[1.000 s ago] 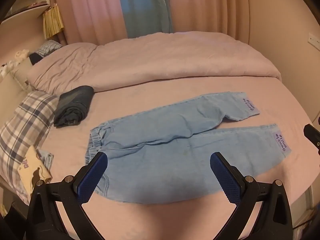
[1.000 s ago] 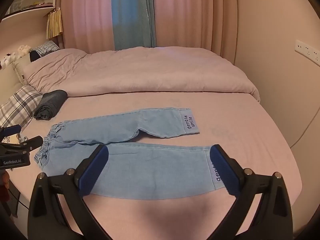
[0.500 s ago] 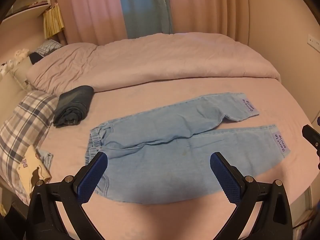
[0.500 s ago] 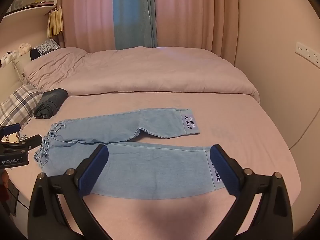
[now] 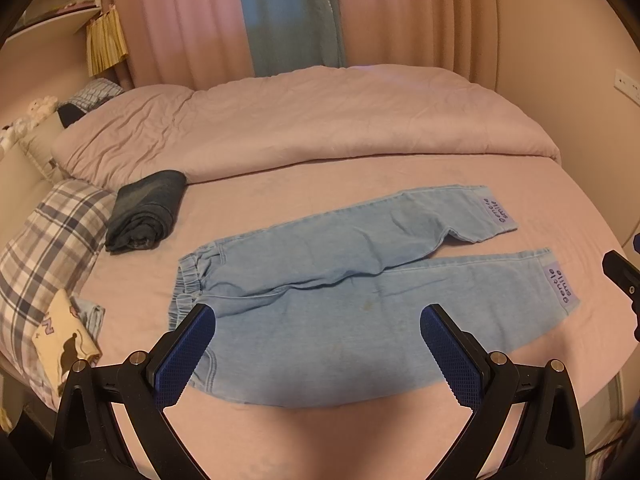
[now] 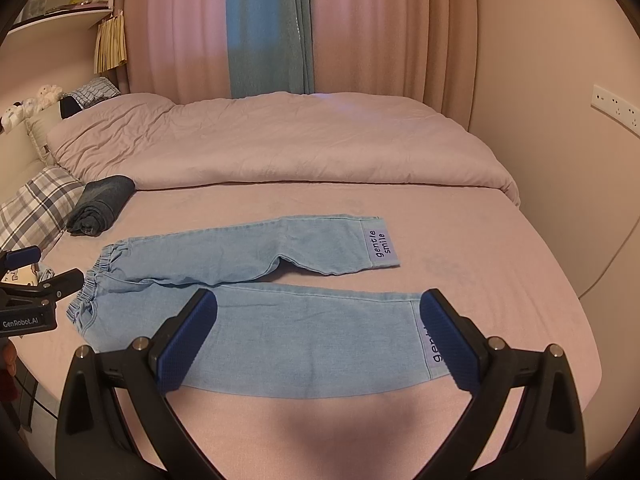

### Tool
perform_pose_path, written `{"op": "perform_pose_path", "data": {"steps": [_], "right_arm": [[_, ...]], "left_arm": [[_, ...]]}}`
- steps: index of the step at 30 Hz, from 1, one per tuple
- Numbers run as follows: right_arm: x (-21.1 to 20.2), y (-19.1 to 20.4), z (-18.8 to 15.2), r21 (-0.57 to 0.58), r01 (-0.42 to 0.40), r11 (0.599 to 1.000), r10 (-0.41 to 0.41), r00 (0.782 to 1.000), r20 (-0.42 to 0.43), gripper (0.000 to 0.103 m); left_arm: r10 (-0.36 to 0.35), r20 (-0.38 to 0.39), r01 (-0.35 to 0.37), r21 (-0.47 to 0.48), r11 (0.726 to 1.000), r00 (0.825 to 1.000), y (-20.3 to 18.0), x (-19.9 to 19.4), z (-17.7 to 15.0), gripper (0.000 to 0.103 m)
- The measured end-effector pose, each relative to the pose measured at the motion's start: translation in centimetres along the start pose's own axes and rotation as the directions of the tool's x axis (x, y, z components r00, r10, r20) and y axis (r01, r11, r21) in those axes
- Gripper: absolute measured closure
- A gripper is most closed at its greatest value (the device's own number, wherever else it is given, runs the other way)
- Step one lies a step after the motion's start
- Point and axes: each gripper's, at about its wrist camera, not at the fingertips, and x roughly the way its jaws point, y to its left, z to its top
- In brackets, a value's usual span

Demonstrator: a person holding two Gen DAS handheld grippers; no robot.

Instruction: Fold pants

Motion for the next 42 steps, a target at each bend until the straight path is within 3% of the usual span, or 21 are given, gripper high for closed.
{"op": "perform_pose_path", "data": {"steps": [42], "right_arm": [[0.27,0.86,-0.20,-0.019,0.003,1.000,-0.004,1.000,-0.006,0.001]], "left_arm": [[-0.001,0.000,0.001,-0.006,1.000,1.000,0.41,0.32,-0.51,0.001]]}}
